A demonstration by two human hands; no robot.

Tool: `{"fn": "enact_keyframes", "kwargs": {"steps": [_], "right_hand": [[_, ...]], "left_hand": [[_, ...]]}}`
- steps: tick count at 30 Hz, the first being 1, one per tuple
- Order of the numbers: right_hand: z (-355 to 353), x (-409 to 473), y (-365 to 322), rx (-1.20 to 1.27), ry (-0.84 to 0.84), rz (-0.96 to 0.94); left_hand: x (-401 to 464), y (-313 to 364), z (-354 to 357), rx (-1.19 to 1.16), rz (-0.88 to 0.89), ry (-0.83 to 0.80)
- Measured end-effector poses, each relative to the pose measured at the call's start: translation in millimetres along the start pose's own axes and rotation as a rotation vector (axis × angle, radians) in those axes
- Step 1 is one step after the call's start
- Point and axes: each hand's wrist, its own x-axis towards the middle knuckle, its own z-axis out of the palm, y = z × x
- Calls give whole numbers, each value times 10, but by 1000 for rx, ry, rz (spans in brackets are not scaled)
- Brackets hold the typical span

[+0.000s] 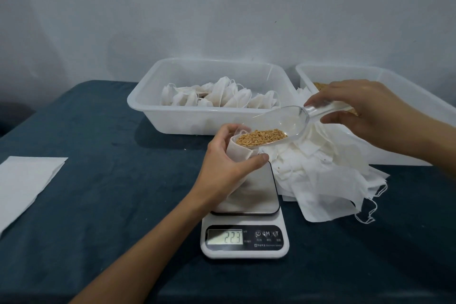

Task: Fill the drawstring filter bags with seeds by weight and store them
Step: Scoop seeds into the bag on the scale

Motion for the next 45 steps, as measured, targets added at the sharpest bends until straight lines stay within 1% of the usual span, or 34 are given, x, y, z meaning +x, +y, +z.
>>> {"fn": "enact_keyframes", "kwargs": {"steps": [9,13,16,22,24,28,31,33,36,40,45], "right_hand": [[-59,-7,-96,24,26,-16],[-46,-24,-91,61,16,18],[-48,-47,-40,133,32,82],[19,-147,406,178,76,290],[45,-175,638,183,99,403],[138,-274,1133,101,126,662],[227,-363,1437,57,170,802],[273,-387,1595,-12,131,893],[343,-356,1701,-108,-37,984],[442,-271,1752,-201,-221,1041],[511,-205,1764,-248,-323,1054]], "left_hand": [[-12,27,11,-17,22,-33],[-15,24,-4,-49,33,-45],[-7,-4,3,-37,9,-43],[-16,-55,2,32,-4,-63],[-9,-63,3,38,-6,-68],[-5,-87,8,41,-12,-71],[-3,-92,13,38,-9,-62],[0,-81,28,36,-9,-66],[1,-67,40,35,-14,-66],[5,-46,34,39,-28,-64],[9,-59,36,59,-47,-104]]}}
